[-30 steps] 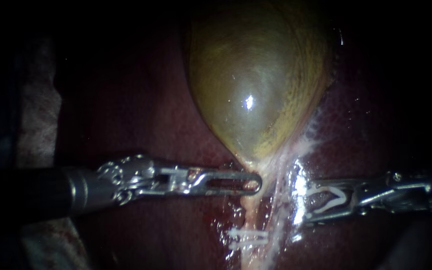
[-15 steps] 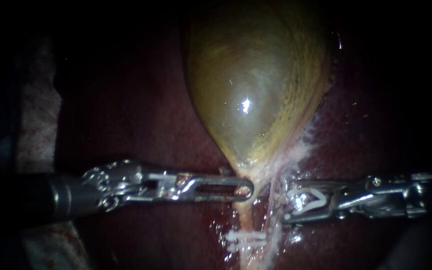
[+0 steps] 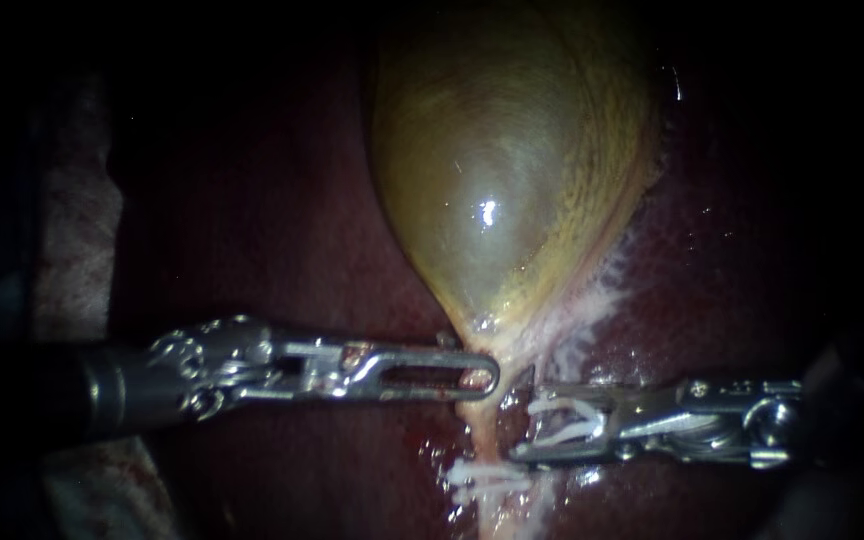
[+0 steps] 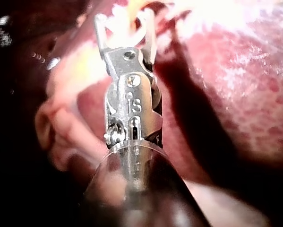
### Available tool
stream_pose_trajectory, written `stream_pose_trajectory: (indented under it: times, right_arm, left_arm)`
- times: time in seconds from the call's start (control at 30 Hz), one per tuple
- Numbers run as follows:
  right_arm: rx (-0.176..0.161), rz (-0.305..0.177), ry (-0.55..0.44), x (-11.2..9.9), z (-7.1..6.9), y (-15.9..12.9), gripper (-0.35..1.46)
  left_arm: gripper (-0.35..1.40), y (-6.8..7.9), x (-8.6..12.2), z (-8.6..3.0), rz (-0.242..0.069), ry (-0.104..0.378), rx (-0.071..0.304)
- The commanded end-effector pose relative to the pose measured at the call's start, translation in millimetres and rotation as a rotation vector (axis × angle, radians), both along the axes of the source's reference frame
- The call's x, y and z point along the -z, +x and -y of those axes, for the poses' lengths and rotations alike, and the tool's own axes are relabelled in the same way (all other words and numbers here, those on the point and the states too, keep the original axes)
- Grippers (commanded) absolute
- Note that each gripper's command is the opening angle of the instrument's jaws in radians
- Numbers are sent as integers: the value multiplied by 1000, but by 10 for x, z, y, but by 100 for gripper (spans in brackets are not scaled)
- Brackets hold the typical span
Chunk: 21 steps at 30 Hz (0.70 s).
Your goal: Clipping third clip left tube
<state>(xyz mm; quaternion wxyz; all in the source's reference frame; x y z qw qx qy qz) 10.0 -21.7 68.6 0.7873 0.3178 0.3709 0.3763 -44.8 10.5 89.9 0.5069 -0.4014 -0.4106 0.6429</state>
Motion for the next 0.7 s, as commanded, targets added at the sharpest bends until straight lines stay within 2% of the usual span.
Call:
stream_pose_trajectory:
  times: [0.03, 0.43, 0.7]
  right_arm:
    - [0, -1, -1, -3, 0, 1, 59]
    - [-7, -4, -4, -37, 7, 4, 59]
    - [-7, -7, 0, -42, 7, 16, 59]
  left_arm:
    - [-35, 0, 1, 0, -1, 1, 1]
    - [-35, 0, 5, 0, -1, 3, 1]
    - [-35, 0, 5, 0, -1, 3, 1]
